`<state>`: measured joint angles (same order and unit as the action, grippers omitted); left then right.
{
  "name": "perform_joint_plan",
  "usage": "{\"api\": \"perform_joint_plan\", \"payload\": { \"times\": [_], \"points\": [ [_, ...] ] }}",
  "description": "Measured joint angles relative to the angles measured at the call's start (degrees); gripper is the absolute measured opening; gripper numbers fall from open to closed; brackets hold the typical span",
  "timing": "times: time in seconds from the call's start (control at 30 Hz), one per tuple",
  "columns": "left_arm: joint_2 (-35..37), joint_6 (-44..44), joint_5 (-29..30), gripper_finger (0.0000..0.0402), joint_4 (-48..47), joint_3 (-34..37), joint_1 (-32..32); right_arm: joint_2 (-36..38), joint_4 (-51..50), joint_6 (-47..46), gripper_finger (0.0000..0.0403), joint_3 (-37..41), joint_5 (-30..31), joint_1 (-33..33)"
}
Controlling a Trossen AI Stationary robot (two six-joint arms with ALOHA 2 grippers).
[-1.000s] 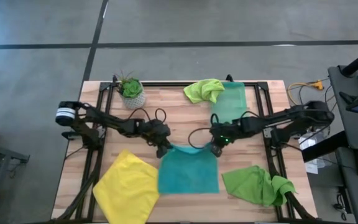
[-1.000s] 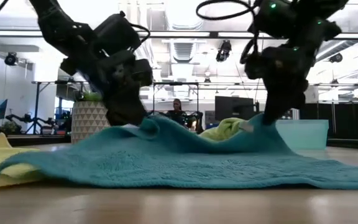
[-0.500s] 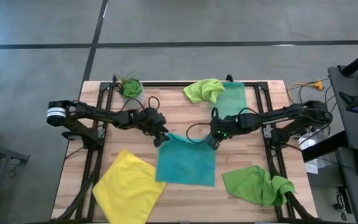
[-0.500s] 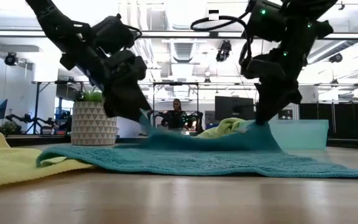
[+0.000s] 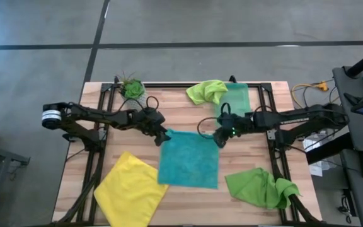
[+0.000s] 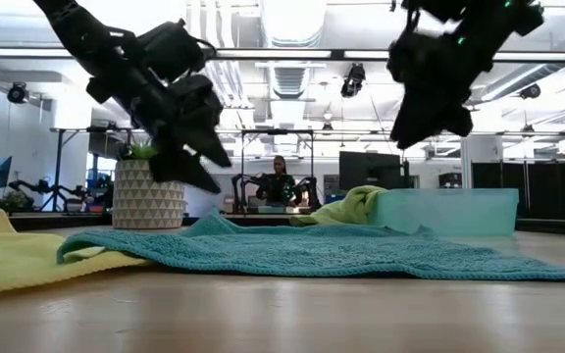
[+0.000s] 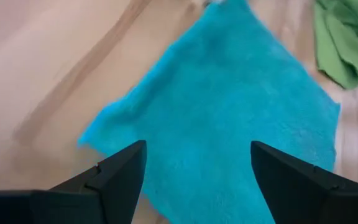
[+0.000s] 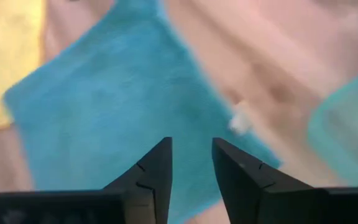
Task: Fold microfiber towels
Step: Fold the blue towel
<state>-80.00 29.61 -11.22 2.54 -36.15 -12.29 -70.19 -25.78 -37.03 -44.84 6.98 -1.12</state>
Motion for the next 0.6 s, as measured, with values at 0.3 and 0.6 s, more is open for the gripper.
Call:
{"api": "perform_joint_plan", "payload": {
  "times": [0.3,0.6],
  "points": [
    [-2.2,1.3,0.7,0.0238,0.8,-0.3,2.6,-6.2,9.4,0.6,0.0101,2.0,-1.4,-9.2],
    [-9.6,3.2,6.1,0.012,-3.0,-0.8,3.0,-16.0,15.0,-4.1,0.0082,2.0,-5.4,-11.0]
  ]
}}
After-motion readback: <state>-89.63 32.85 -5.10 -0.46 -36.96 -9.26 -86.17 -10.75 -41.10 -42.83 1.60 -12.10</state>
